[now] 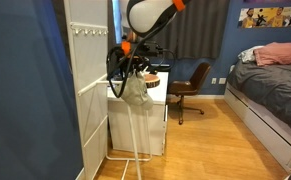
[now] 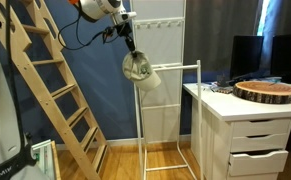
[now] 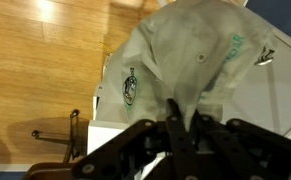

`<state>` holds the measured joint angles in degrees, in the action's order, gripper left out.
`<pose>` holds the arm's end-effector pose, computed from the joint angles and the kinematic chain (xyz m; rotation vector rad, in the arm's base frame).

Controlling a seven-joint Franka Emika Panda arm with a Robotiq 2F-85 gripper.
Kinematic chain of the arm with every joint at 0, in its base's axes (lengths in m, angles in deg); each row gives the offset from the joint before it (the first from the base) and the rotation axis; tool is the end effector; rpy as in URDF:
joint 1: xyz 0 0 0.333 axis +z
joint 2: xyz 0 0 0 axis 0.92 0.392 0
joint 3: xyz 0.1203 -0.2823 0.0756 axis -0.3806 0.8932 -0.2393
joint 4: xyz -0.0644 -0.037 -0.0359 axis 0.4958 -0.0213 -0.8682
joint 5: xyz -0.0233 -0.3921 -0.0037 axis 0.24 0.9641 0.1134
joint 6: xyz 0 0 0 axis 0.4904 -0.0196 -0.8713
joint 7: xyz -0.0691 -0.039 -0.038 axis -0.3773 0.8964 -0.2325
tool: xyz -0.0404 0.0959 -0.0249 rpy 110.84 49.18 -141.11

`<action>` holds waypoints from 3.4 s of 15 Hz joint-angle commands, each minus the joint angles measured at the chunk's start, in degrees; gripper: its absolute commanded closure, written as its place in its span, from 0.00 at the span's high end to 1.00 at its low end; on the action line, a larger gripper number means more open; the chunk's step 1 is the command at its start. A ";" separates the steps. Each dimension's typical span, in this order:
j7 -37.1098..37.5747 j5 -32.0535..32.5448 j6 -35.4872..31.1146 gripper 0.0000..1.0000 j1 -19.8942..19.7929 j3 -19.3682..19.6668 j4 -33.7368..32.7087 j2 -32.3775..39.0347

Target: Hang the cap onto the rack

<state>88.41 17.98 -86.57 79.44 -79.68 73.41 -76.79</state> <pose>0.5067 0.2684 0.4811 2.9936 -0.6682 0.5571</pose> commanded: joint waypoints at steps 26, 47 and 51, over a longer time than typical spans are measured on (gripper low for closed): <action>-4.25 -14.91 -2.57 0.03 0.75 4.32 8.72 1.02; 8.82 -12.25 -6.89 0.03 0.37 3.82 2.50 0.12; 22.40 -9.04 -5.16 0.03 0.02 4.04 0.33 0.95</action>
<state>101.61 7.07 -92.85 79.88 -75.40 75.82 -76.80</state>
